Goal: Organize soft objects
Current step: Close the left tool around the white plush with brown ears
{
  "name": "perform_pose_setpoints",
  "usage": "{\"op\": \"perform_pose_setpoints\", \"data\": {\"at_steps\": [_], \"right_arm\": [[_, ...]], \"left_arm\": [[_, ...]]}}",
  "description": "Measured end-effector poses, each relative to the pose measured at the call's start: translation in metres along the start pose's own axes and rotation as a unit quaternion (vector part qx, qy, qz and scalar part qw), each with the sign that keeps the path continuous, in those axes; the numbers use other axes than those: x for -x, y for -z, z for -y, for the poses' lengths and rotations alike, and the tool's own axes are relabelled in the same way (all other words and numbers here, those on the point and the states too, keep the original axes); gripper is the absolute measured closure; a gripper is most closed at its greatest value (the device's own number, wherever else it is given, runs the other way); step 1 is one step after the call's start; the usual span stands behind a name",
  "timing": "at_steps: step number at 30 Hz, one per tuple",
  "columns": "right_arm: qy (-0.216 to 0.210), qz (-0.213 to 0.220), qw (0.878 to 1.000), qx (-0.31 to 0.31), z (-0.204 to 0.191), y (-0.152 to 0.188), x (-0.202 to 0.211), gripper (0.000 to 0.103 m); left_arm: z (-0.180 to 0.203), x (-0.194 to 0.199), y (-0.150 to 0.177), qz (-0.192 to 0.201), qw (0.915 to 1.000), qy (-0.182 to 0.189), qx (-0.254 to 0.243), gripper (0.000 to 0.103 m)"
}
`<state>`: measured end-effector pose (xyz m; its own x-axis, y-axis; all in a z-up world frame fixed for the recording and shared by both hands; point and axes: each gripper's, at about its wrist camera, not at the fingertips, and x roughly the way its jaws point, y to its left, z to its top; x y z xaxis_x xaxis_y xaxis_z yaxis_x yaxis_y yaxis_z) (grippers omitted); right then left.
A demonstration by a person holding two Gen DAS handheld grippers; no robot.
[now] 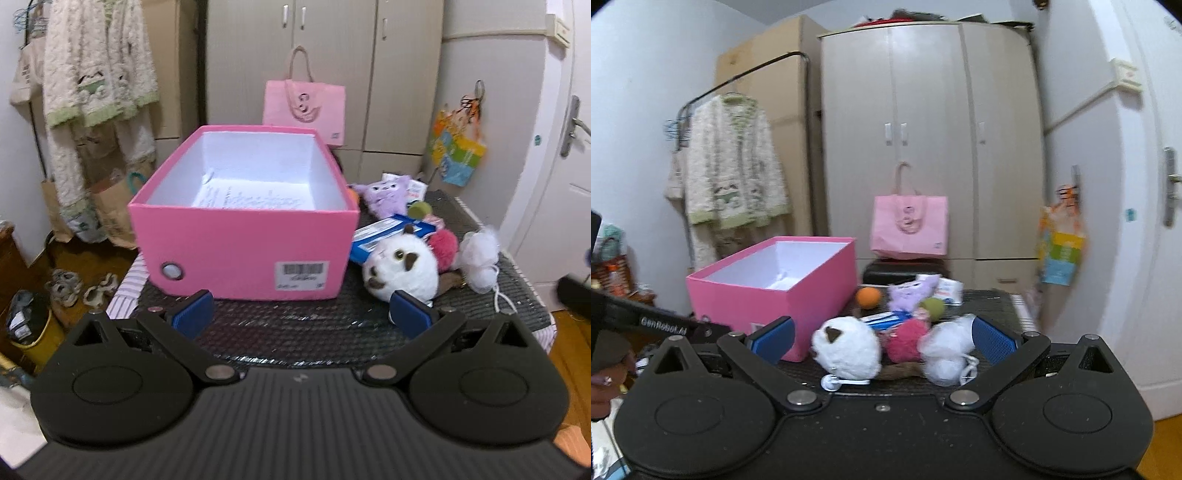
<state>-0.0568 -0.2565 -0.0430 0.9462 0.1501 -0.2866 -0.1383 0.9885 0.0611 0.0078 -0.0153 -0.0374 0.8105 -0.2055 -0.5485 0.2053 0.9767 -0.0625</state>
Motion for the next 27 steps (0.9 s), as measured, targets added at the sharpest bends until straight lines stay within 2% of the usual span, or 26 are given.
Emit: {"op": "perform_pose_setpoints", "data": {"at_steps": [2,5,9,13,19,21,24,27], "right_arm": [[-0.01,-0.009,1.0,0.019,0.0,0.005,-0.013,0.0],[-0.029,-0.024,0.998,0.041,0.001,0.012,-0.032,0.0],[-0.082,-0.047,0.995,0.042,0.005,0.02,-0.056,0.002],[-0.109,-0.066,0.991,0.046,0.006,0.029,-0.083,0.006],[-0.132,-0.076,0.985,0.076,0.003,0.039,-0.115,0.01],[-0.14,-0.078,0.984,0.081,0.004,0.043,-0.124,0.012],[-0.139,-0.078,0.984,0.084,0.005,0.047,-0.132,0.013],[-0.136,-0.077,0.983,0.093,0.004,0.045,-0.138,0.013]], "left_arm": [[0.006,-0.004,-0.002,0.004,0.9999,0.006,-0.012,0.0],[0.014,-0.014,-0.004,0.002,0.9991,0.036,-0.02,0.0],[0.022,-0.034,-0.004,0.002,0.996,0.088,-0.015,0.002],[0.034,-0.054,-0.004,-0.008,0.9931,0.114,-0.025,0.003],[0.05,-0.072,-0.008,-0.015,0.9863,0.157,-0.049,0.014],[0.055,-0.079,-0.01,-0.022,0.9852,0.161,-0.056,0.021],[0.061,-0.087,-0.011,-0.016,0.9862,0.149,-0.069,0.022],[0.074,-0.091,-0.011,-0.005,0.9852,0.129,-0.113,0.022]]}}
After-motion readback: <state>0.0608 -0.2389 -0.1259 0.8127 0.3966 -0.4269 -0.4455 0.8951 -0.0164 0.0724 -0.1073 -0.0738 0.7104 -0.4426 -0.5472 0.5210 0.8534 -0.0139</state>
